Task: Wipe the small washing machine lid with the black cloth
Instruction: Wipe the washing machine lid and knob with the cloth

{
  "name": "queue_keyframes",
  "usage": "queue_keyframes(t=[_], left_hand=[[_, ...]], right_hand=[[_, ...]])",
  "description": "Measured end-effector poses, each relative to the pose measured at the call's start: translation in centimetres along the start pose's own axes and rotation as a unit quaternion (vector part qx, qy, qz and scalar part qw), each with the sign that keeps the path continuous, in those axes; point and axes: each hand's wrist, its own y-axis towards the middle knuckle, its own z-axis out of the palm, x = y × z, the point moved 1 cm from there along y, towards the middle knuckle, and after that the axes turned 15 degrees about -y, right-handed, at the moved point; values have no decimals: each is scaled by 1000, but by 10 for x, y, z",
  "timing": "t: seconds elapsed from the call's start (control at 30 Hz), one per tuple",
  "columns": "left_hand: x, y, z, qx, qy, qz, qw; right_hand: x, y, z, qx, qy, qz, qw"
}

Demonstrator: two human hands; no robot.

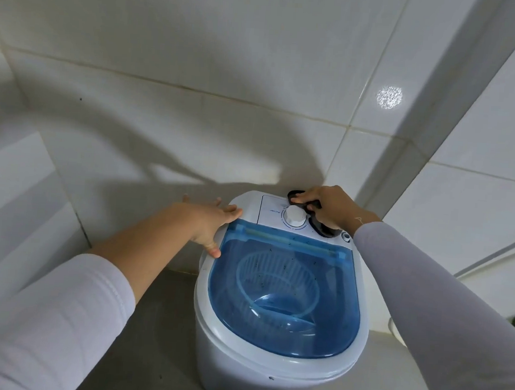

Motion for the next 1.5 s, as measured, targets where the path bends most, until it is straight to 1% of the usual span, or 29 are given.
queue_keyframes(t=[0.23, 0.4, 0.57, 0.83, 1.03, 1.1, 1.13, 1.2, 1.27, 1.33, 1.4, 1.5], left_hand=[[5, 5, 1, 2, 18, 1, 1000], [6, 3, 1, 1, 22, 13, 1000], [7, 0, 0, -7, 33, 31, 999], [12, -1, 3, -22, 30, 38, 999], [6, -5, 1, -18, 49, 20, 998], [4, -6, 2, -18, 56, 14, 998], [4, -5, 2, -18, 57, 13, 998], [4, -6, 2, -21, 54, 12, 998], [3, -6, 2, -25, 58, 14, 998], [3, -6, 2, -23, 59, 12, 998], [3, -6, 2, -19, 60, 8, 998], [2, -7, 1, -18, 58, 7, 998]], right_hand=[[3, -21, 6, -29, -20, 50, 998], [15, -36, 6, -6, -57, 93, 994], [24, -57, 5, -3, -51, 116, 992], [43, -74, -5, 30, -61, 108, 992], [44, -80, -11, 79, -28, 90, 992], [39, -78, -22, 91, 7, 81, 993], [36, -76, -27, 76, 38, 80, 993], [29, -71, -38, 8, 102, 90, 991], [24, -63, -44, -54, 113, 108, 986], [24, -54, -45, -66, 96, 122, 986], [29, -46, -40, -34, 64, 122, 990], [40, -39, -24, 43, 5, 107, 993]])
